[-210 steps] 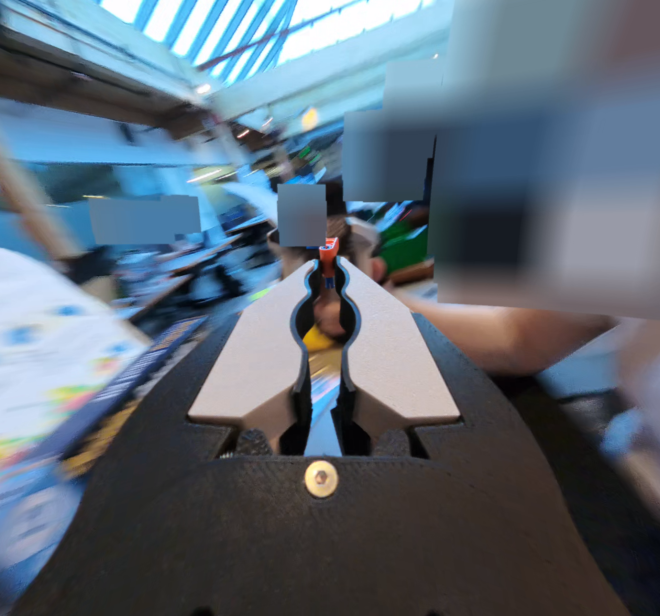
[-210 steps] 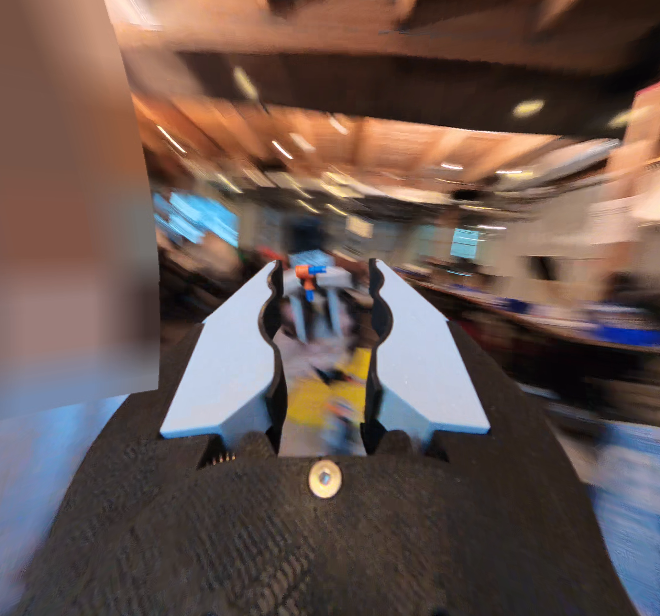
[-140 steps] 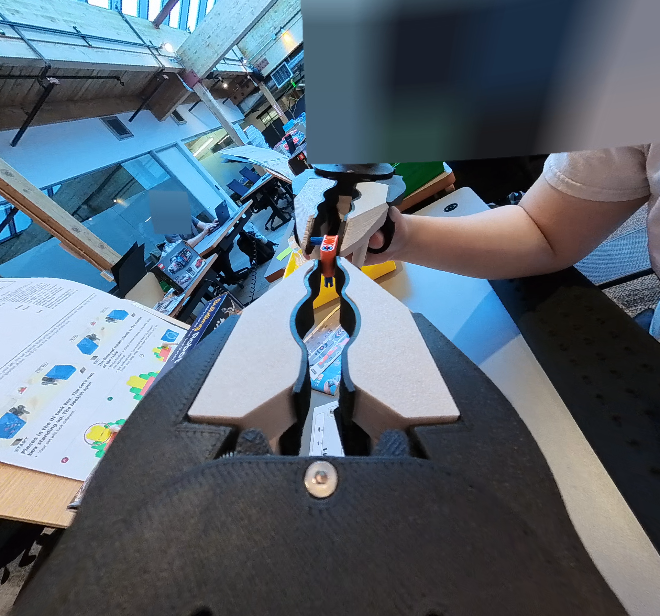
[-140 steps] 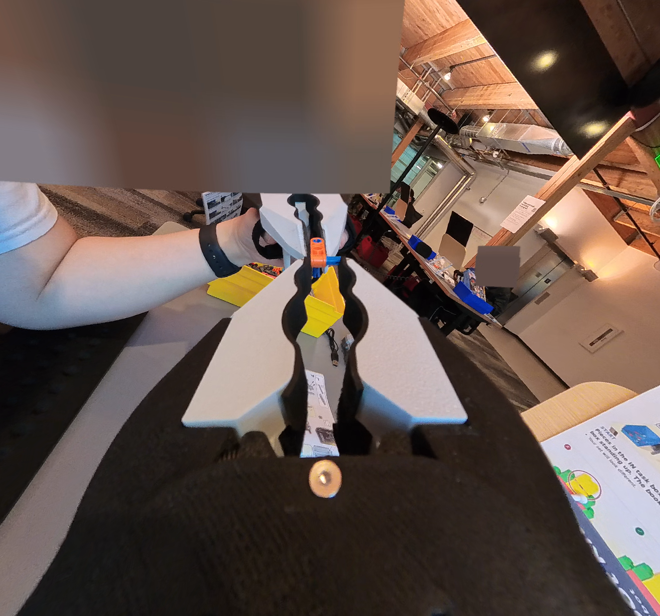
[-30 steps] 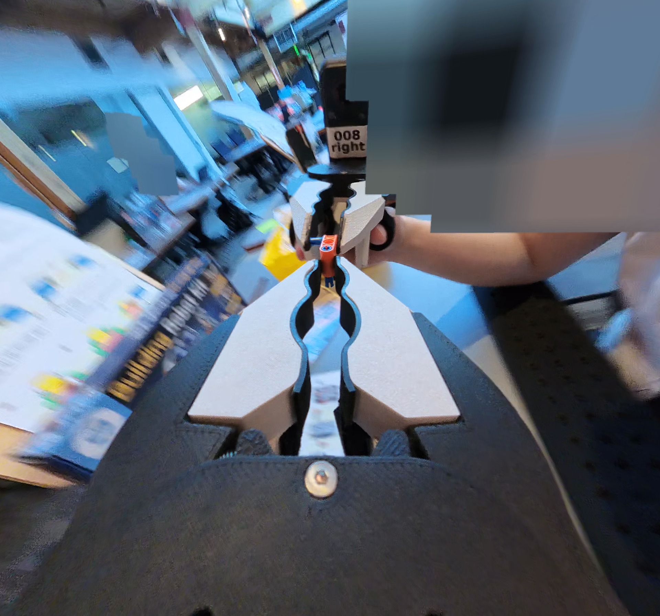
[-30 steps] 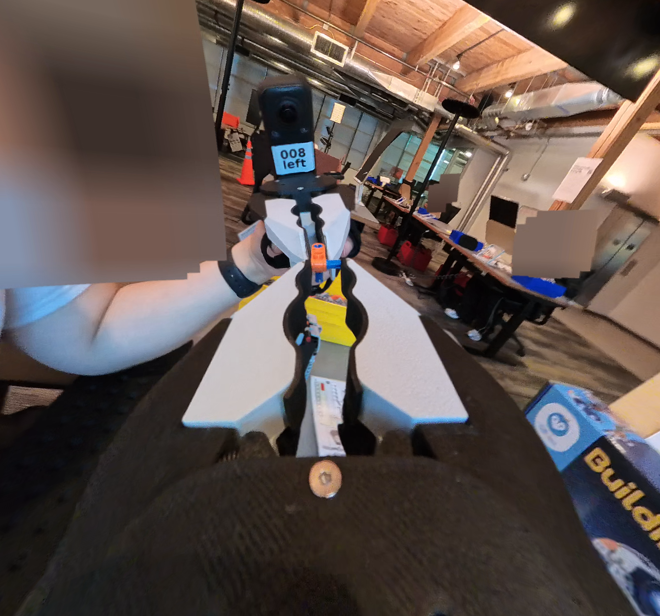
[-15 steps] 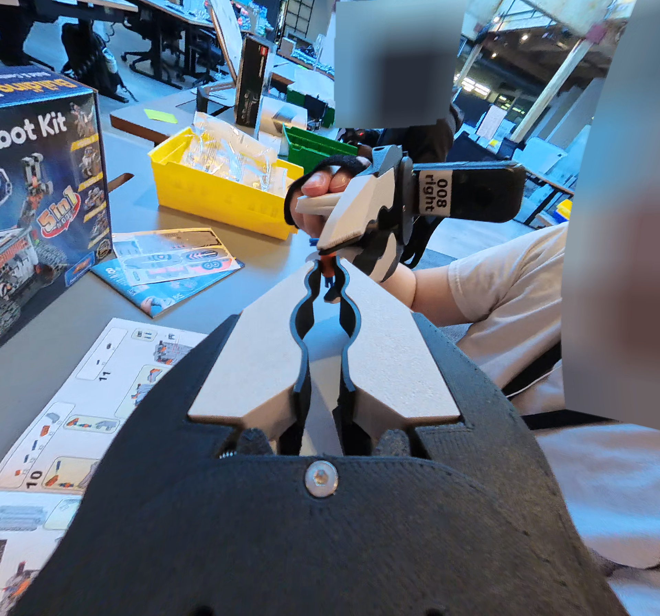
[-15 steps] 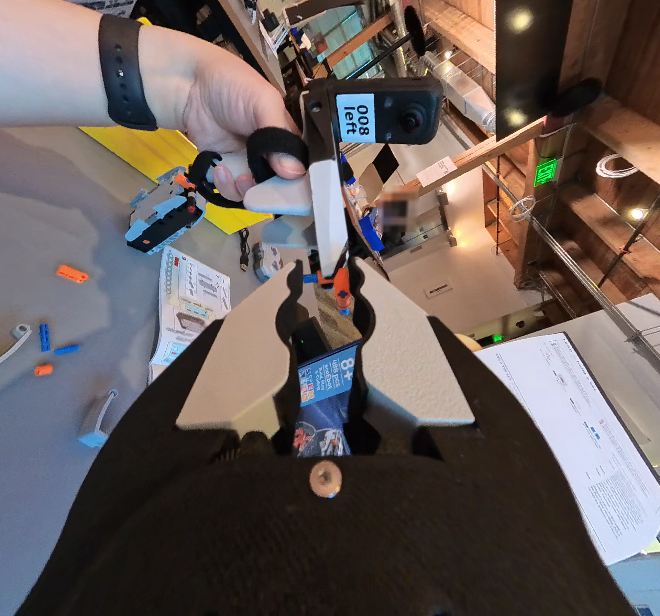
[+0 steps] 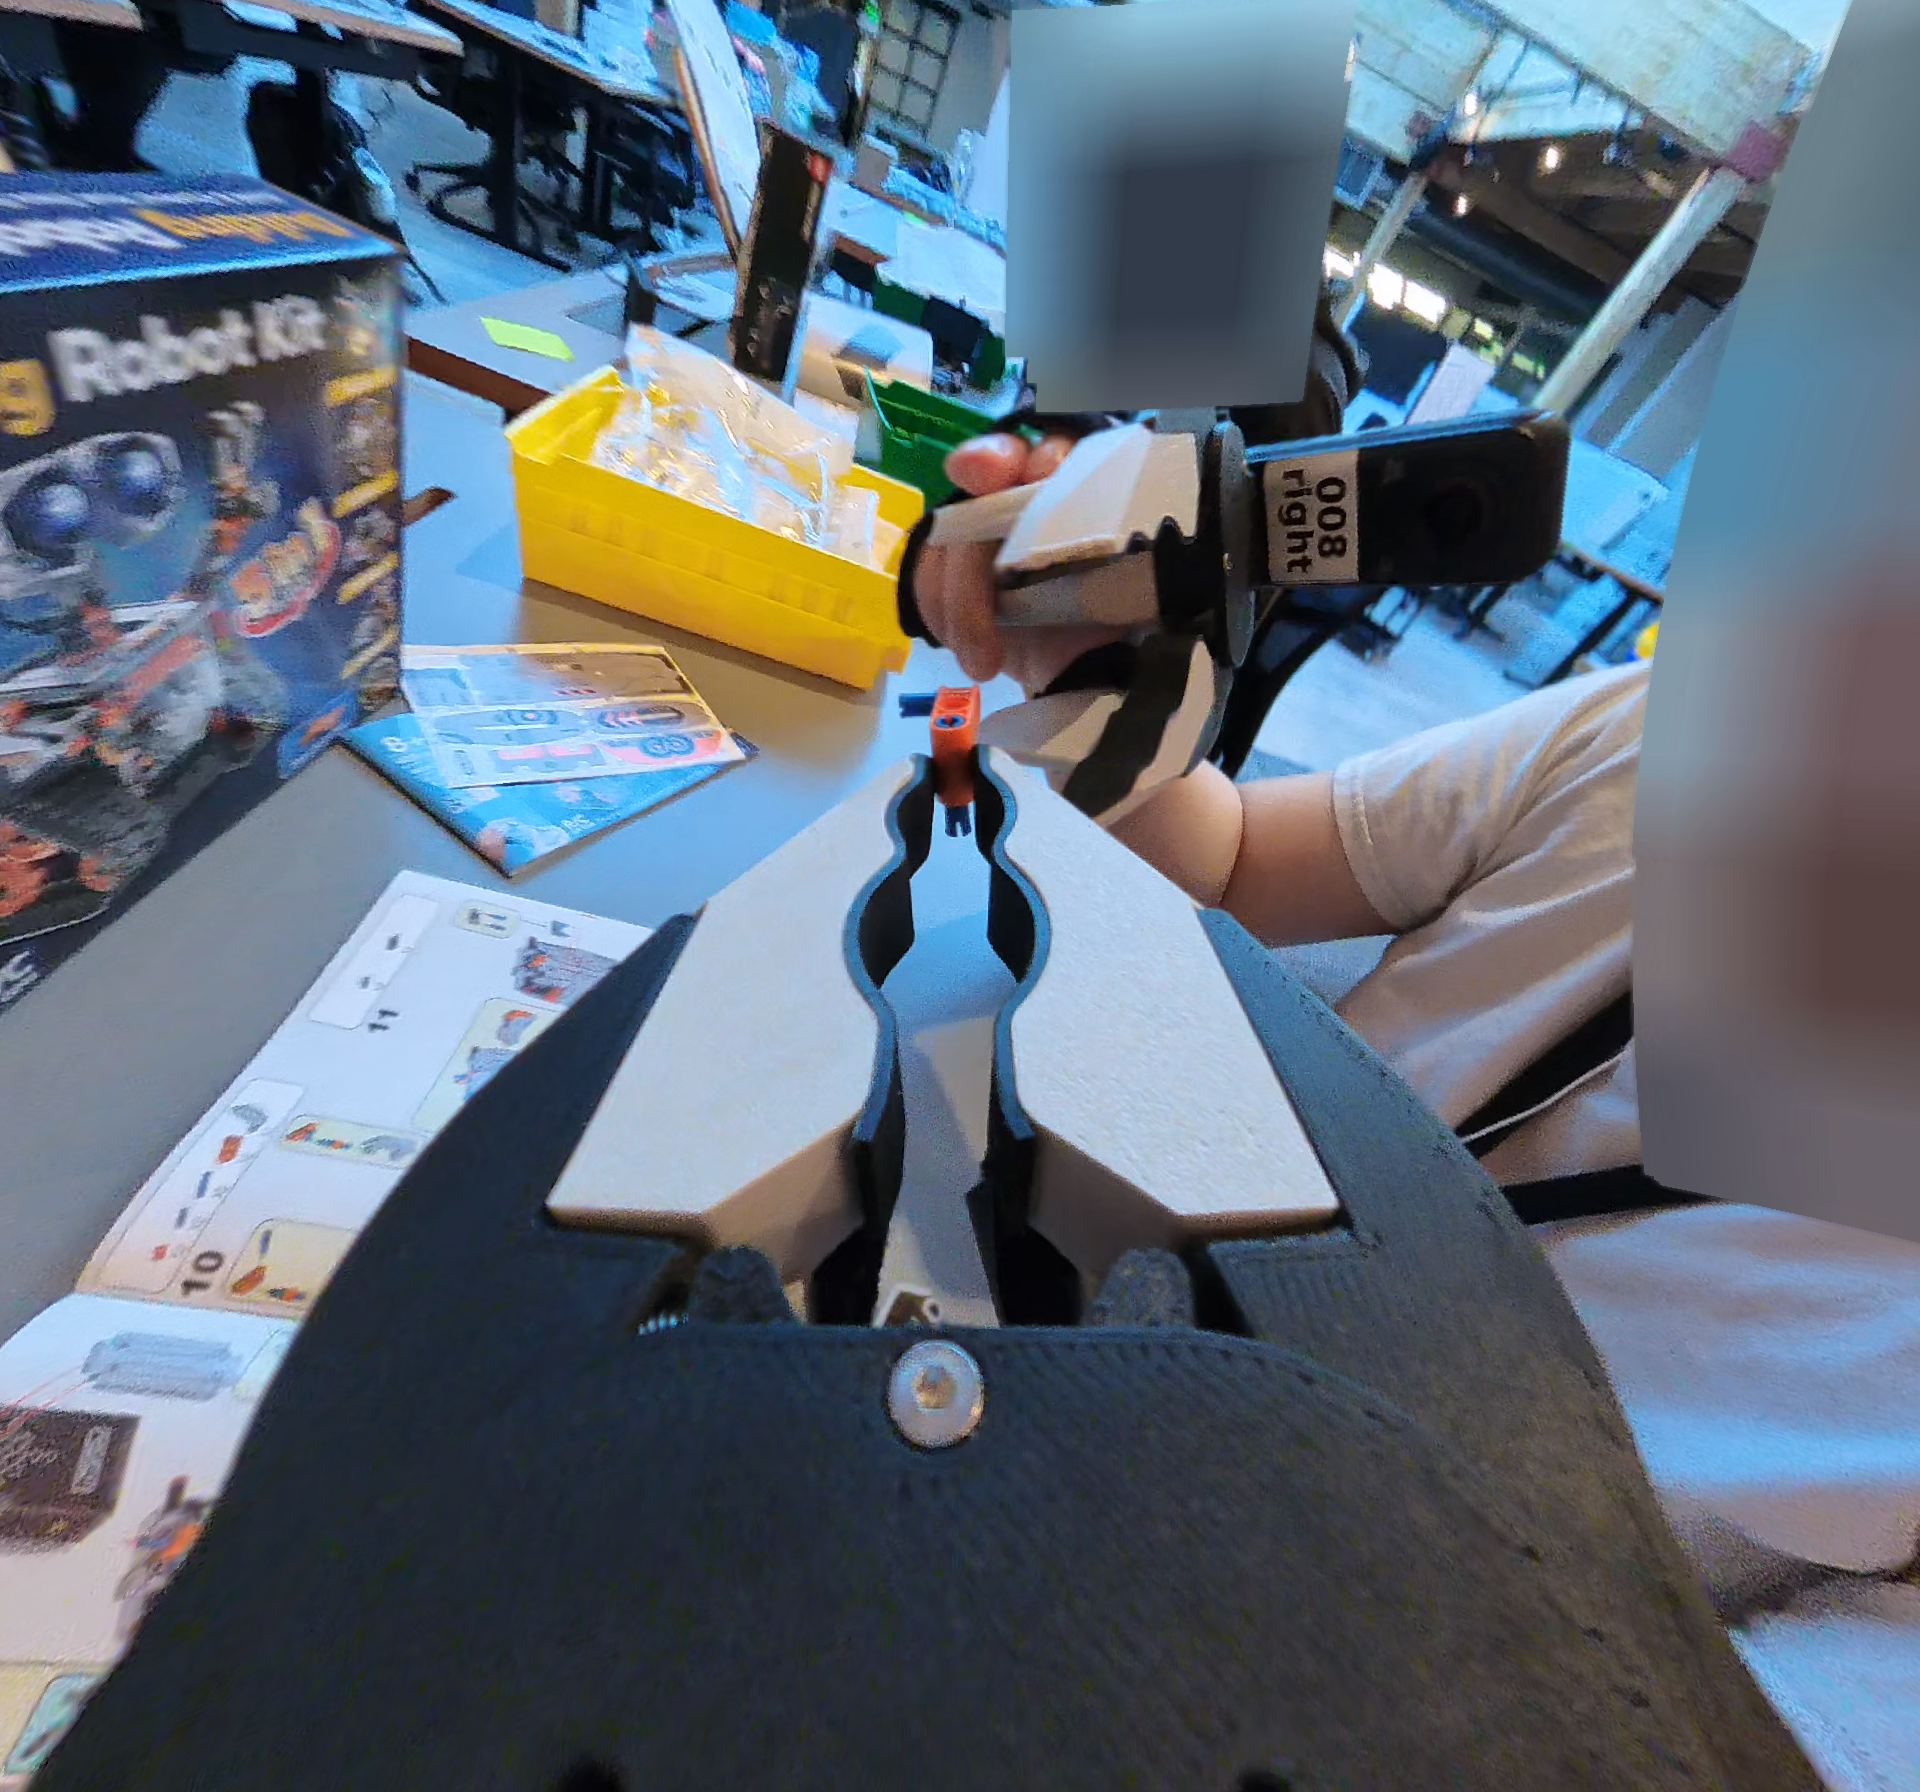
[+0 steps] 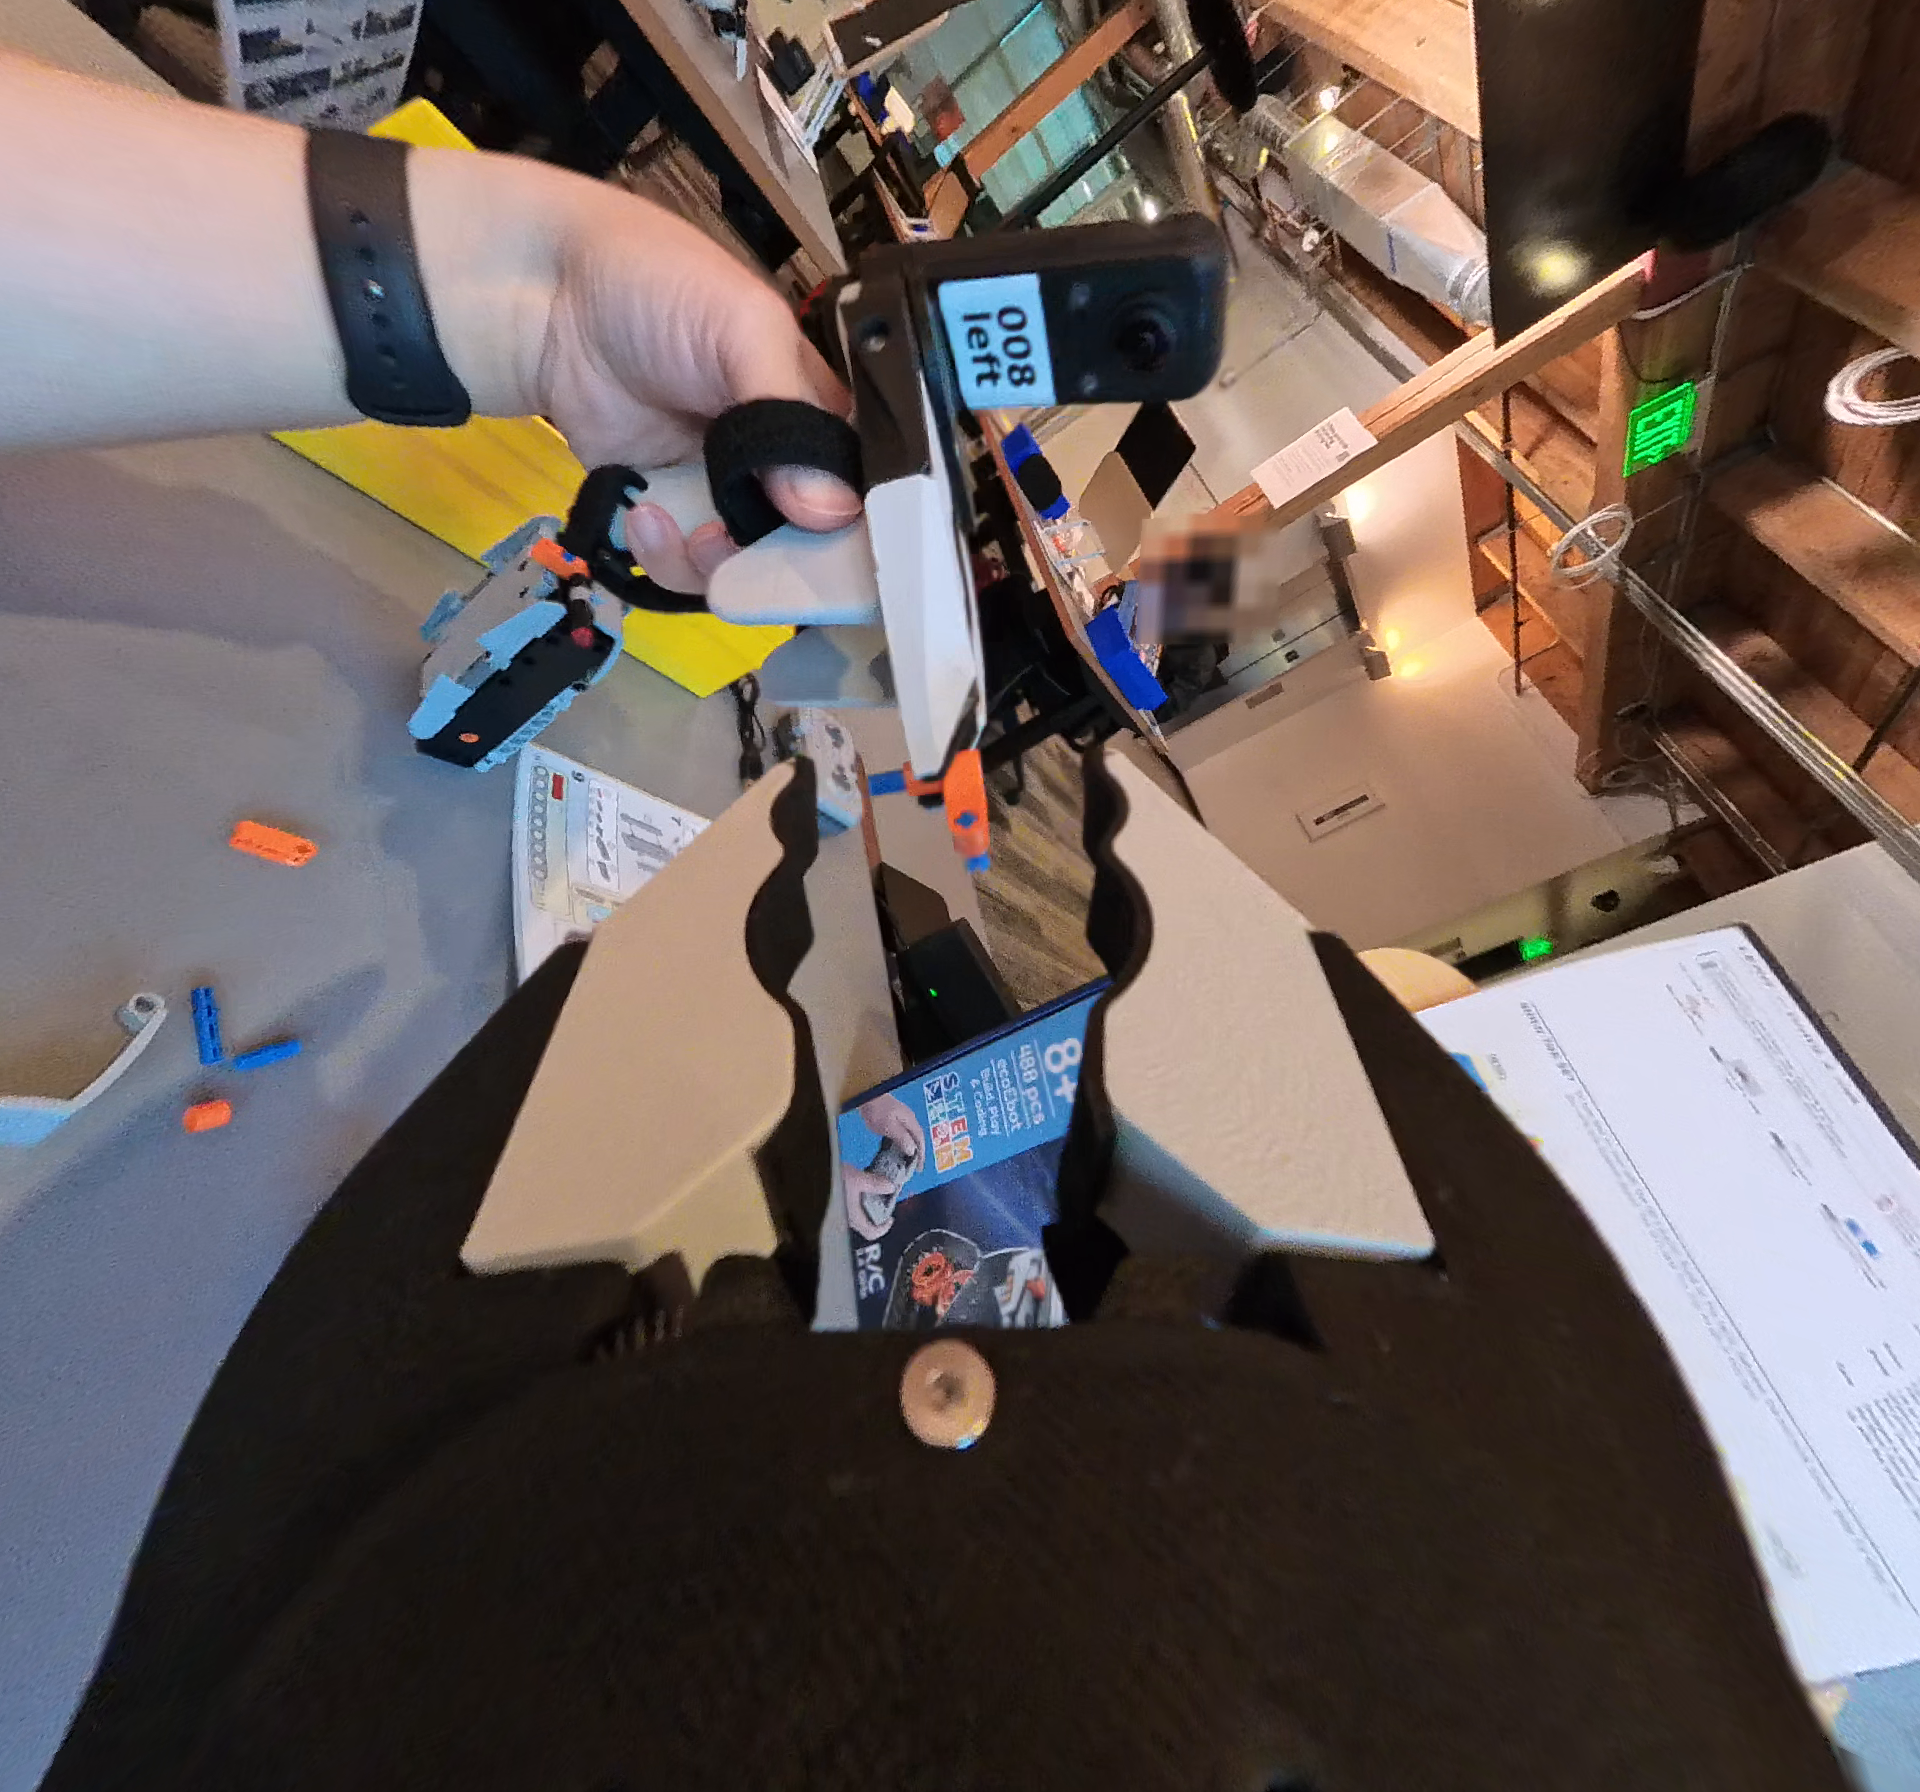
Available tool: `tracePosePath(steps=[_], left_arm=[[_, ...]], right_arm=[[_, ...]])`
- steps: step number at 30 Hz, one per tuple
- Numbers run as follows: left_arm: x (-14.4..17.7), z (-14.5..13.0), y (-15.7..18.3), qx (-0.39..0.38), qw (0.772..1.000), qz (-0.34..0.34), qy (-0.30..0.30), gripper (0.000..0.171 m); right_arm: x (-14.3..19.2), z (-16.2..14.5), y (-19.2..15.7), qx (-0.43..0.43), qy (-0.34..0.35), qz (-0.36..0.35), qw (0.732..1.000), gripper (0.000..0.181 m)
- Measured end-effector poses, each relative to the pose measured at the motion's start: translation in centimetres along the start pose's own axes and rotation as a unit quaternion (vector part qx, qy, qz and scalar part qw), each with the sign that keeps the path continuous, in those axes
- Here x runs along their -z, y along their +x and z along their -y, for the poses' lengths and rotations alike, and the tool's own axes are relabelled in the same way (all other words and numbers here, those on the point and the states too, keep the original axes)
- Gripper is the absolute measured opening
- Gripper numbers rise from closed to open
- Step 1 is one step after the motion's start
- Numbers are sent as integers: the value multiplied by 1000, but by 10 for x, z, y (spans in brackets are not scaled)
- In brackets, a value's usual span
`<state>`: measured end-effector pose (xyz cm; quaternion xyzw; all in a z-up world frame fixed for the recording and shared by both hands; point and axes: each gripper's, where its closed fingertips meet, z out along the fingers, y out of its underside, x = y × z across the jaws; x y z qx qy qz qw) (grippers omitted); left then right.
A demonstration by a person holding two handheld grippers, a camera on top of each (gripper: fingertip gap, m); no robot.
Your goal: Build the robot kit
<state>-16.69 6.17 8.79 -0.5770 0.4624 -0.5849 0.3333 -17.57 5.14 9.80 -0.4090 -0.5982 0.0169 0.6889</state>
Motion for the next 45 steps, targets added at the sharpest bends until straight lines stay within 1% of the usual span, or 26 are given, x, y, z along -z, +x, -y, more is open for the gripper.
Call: tracePosePath(steps=[1, 2, 4, 5, 7, 9, 12, 14, 16, 21, 23, 26, 29, 35, 41, 45], left_arm=[[8, 1, -6, 12, 1000, -4, 17, 5], [15, 0, -13, 41, 998, -12, 35, 5], [23, -4, -25, 110, 992, -31, 56, 4], [23, -6, -31, 120, 990, -29, 61, 5], [18, -9, -32, 115, 991, -35, 57, 4], [11, -4, -23, 107, 990, -66, 64, 5], [2, 2, -13, 93, 987, -104, 81, 5], [-3, -1, -6, 91, 984, -136, 68, 5], [-6, -5, -3, 83, 985, -145, 53, 5], [5, -5, 12, 83, 974, -202, 58, 5], [12, -10, 27, 60, 967, -241, 50, 5], [23, -18, 55, -7, 953, -301, 38, 5], [26, -21, 65, -38, 950, -309, 31, 5], [30, -22, 65, -46, 952, -302, 31, 5], [30, -29, 72, -80, 950, -302, 16, 5], [30, -30, 73, -80, 949, -304, 12, 5]], right_arm=[[2, -2, -1, -6, 1, 11, 1000, 48], [4, -7, -3, -12, -1, 23, 1000, 43], [6, -24, 3, -18, -15, 13, 1000, 39], [6, -35, 7, -22, -23, 6, 999, 38], [6, -53, 9, -45, -36, 7, 998, 36], [6, -67, 10, -70, -43, 9, 997, 35], [8, -77, 12, -92, -43, 8, 995, 33], [9, -81, 14, -101, -45, 7, 994, 32], [10, -82, 15, -107, -41, 6, 993, 32], [9, -84, 11, -107, -47, 14, 993, 30], [8, -86, 8, -102, -55, 21, 993, 30], [7, -86, 5, -91, -61, 26, 994, 29], [7, -86, 4, -88, -63, 30, 994, 28], [10, -87, 7, -92, -62, 27, 993, 26], [10, -86, 6, -89, -61, 29, 994, 26], [8, -87, 3, -85, -65, 34, 994, 25]])
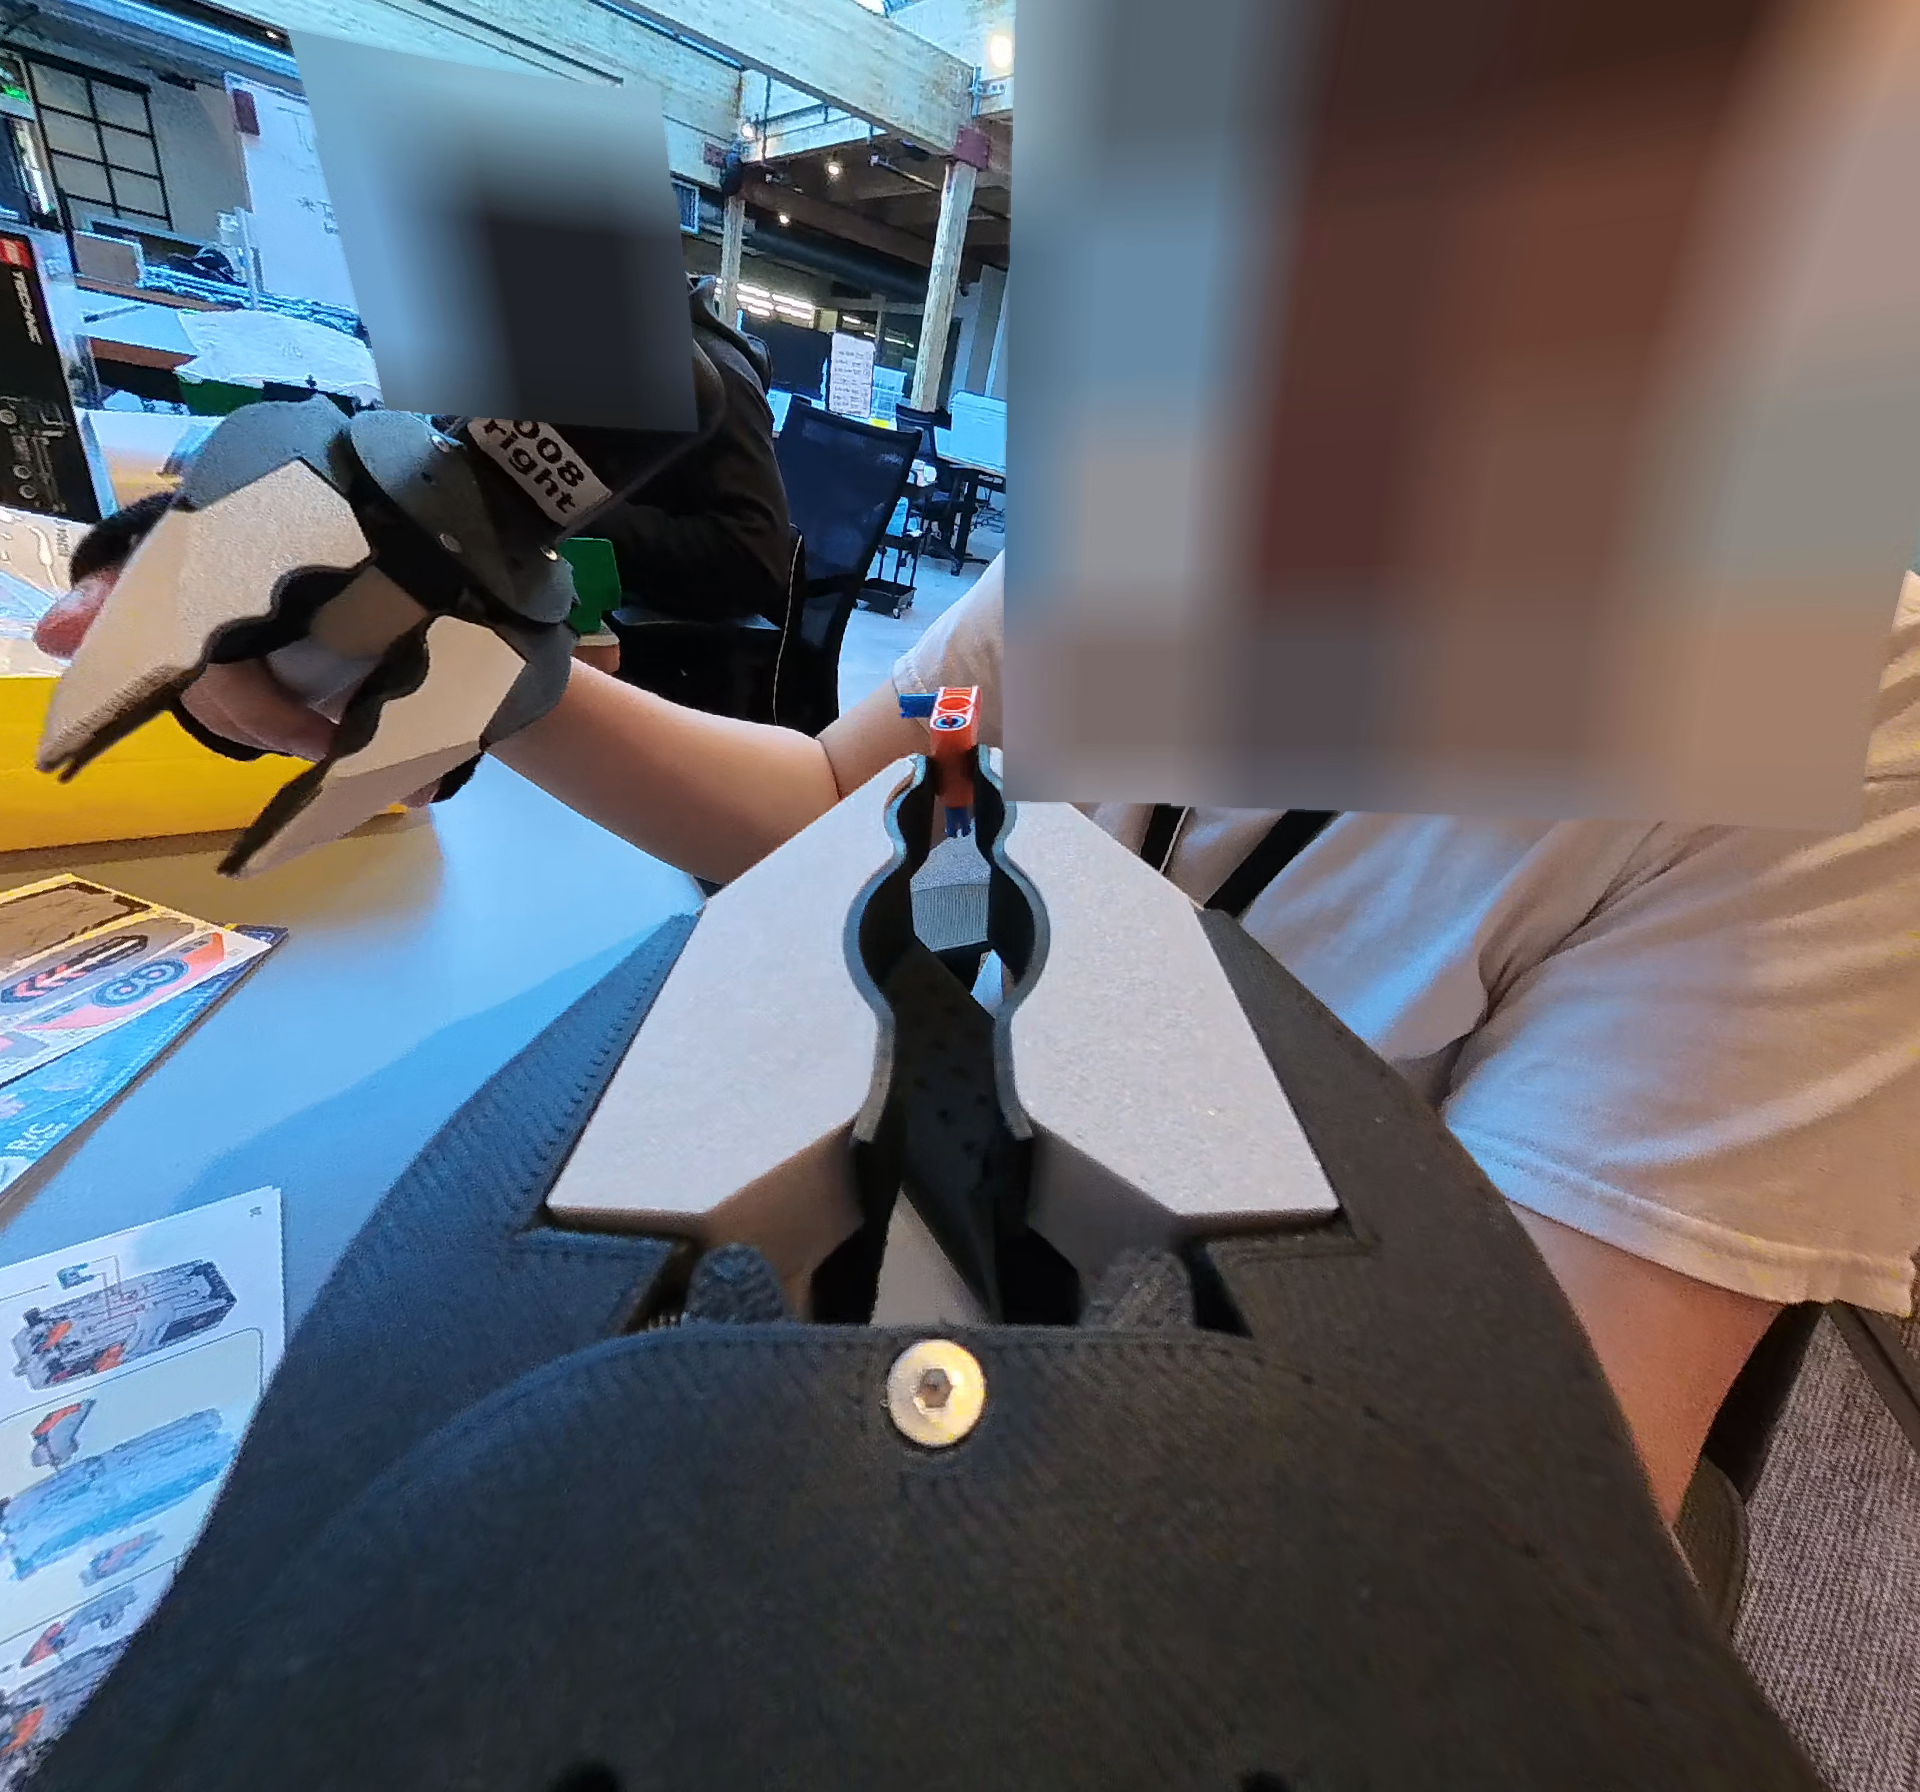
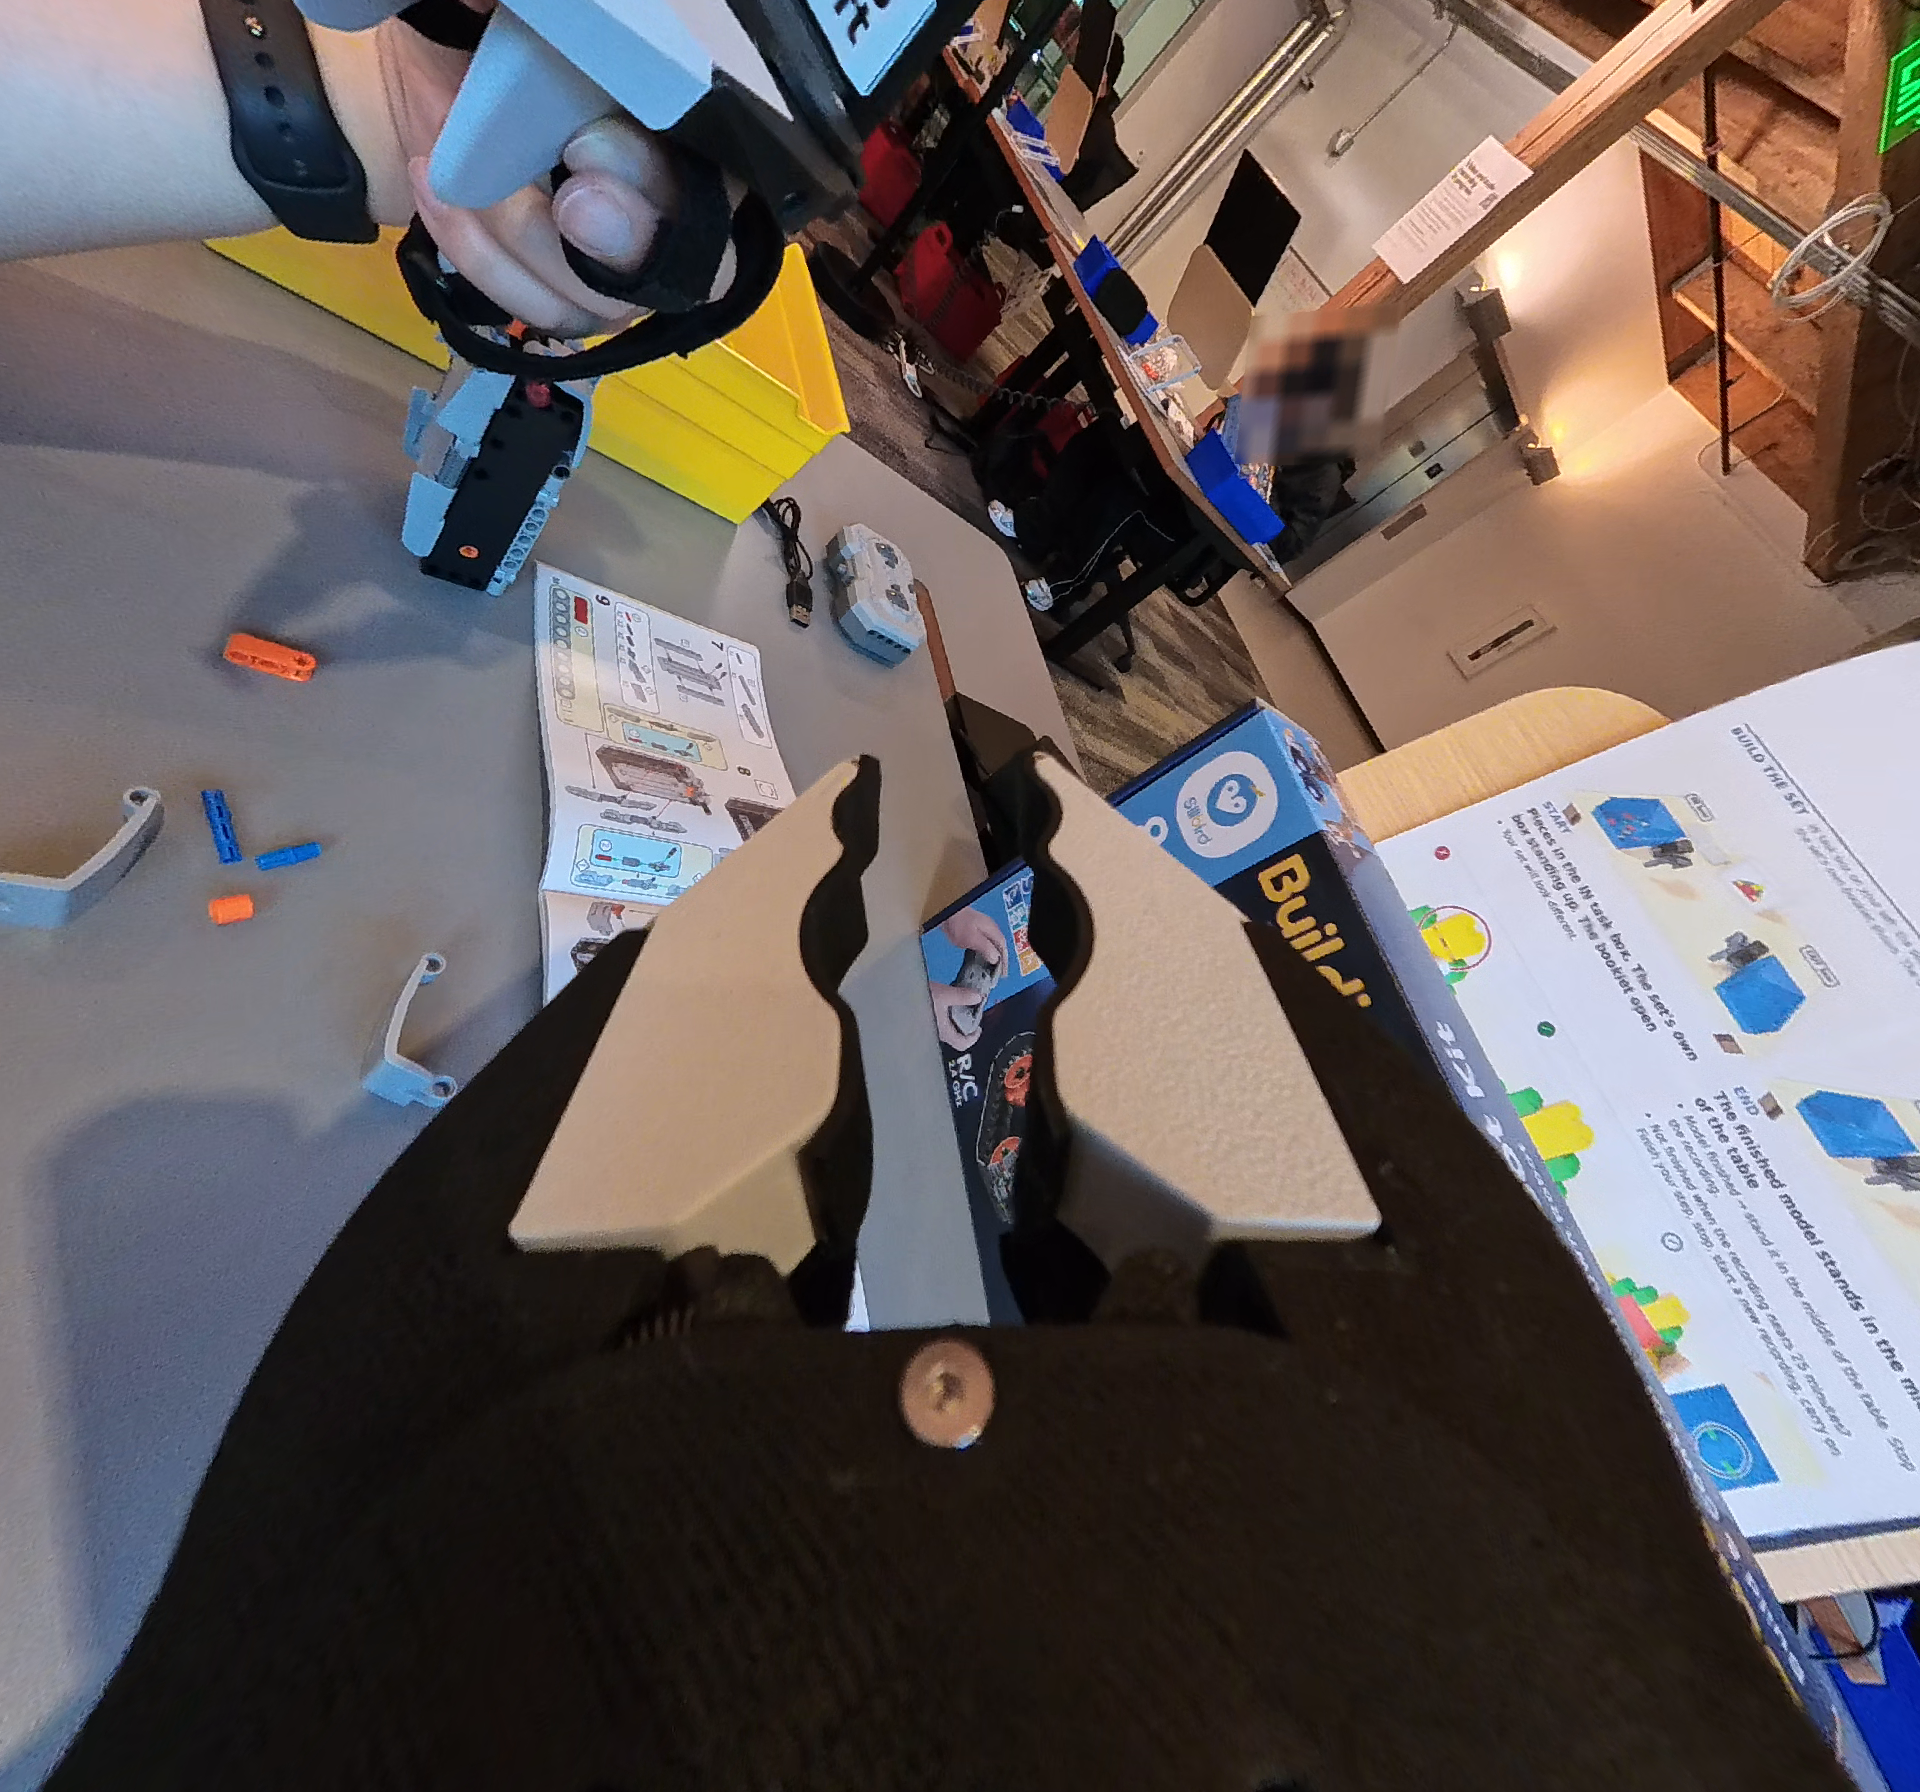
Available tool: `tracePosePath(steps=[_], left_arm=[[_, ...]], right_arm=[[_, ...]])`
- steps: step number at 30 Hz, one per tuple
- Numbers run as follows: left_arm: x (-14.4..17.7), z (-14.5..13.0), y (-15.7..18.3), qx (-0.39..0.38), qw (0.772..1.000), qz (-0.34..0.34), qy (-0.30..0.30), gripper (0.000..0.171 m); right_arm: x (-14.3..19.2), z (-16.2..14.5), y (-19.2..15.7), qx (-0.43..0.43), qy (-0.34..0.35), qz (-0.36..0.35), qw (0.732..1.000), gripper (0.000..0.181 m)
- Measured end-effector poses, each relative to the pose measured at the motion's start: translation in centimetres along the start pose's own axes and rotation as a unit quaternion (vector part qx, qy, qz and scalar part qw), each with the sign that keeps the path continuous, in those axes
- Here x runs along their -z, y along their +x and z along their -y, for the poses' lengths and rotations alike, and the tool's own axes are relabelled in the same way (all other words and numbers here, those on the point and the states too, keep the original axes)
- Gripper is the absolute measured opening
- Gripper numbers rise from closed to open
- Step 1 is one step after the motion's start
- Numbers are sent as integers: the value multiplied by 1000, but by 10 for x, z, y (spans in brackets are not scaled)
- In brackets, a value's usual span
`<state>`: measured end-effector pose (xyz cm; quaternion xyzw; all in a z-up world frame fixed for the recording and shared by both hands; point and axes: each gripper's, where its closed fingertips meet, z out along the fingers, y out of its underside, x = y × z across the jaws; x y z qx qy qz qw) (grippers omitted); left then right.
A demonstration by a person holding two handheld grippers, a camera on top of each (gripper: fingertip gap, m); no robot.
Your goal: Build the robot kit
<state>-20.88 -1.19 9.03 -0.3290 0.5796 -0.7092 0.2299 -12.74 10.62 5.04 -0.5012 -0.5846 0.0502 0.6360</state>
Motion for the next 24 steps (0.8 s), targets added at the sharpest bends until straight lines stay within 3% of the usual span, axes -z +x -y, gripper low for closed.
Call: tracePosePath(steps=[24], left_arm=[[8, 4, 2, -6, 1000, 31, 2, 5]], right_arm=[[-5, -7, -8, 10, -22, 16, 1000, 23]])
